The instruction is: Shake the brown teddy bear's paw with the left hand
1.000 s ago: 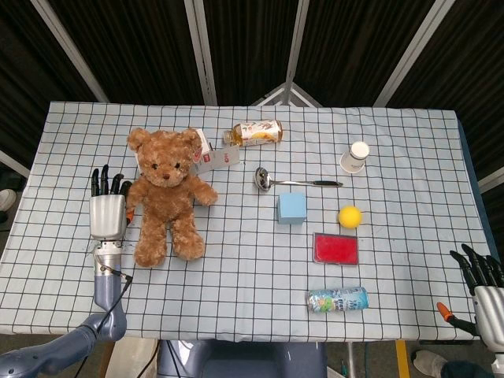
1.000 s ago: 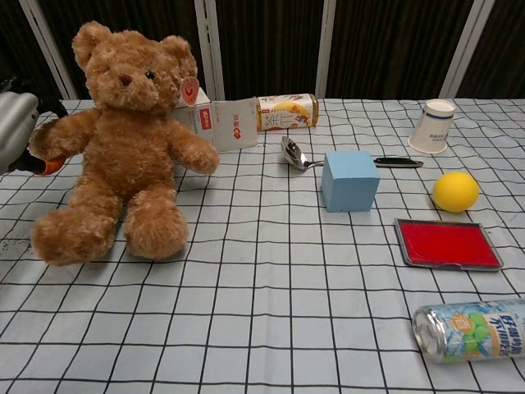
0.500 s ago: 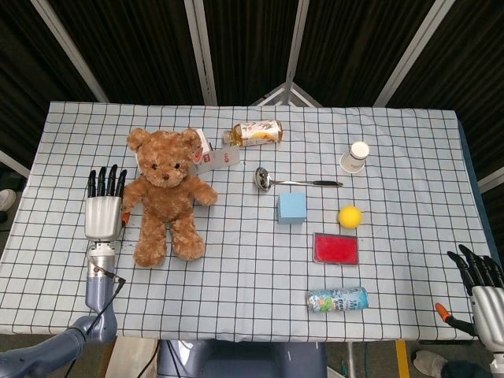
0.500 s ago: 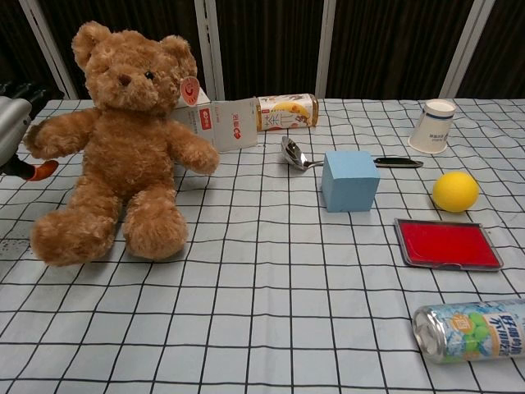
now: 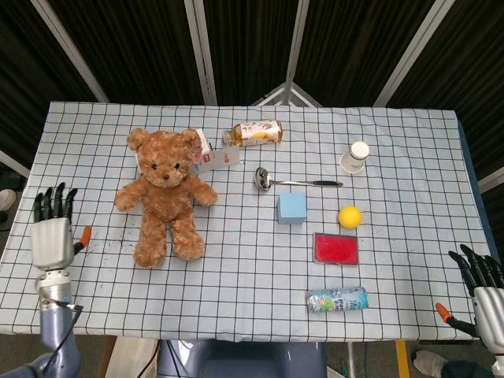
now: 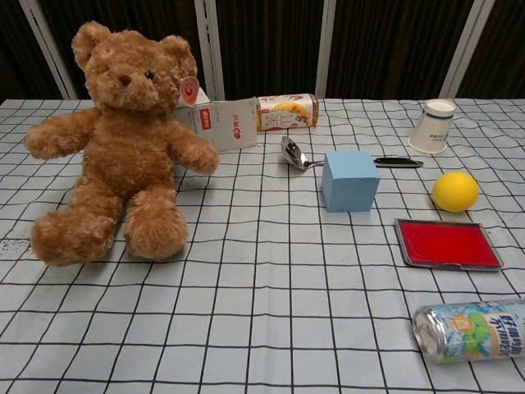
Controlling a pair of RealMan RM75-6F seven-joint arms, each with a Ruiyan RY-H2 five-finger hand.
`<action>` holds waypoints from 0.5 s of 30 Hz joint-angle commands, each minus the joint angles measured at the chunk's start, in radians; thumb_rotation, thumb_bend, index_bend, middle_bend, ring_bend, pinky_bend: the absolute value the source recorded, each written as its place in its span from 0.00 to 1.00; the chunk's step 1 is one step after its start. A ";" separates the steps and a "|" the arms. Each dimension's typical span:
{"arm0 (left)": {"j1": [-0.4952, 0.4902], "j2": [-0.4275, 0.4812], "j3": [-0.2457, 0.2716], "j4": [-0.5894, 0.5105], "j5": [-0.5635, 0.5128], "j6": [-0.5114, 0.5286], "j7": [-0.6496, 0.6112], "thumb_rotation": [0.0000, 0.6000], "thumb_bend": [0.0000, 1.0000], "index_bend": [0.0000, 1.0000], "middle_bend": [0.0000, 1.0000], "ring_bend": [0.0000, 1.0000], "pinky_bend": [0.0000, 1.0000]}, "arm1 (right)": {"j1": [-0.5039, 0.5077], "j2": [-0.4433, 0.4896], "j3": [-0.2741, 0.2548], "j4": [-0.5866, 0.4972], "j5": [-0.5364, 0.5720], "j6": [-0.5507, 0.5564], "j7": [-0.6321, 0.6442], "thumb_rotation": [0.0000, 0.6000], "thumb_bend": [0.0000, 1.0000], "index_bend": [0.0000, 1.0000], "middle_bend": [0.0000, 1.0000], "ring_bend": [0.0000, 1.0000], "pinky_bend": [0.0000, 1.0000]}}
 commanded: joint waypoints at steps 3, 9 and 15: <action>0.140 0.138 0.020 -0.071 -0.003 0.108 -0.197 1.00 0.42 0.27 0.11 0.00 0.00 | -0.003 -0.002 0.001 0.000 0.001 0.006 -0.007 1.00 0.22 0.12 0.06 0.08 0.00; 0.218 0.211 0.022 -0.105 0.005 0.197 -0.245 1.00 0.43 0.29 0.13 0.00 0.00 | -0.003 -0.015 0.011 0.008 0.014 0.013 -0.045 1.00 0.22 0.12 0.06 0.08 0.00; 0.291 0.306 0.063 -0.256 0.040 0.248 -0.260 1.00 0.43 0.29 0.14 0.00 0.00 | -0.002 -0.036 0.018 0.014 0.015 0.022 -0.089 1.00 0.22 0.12 0.06 0.08 0.00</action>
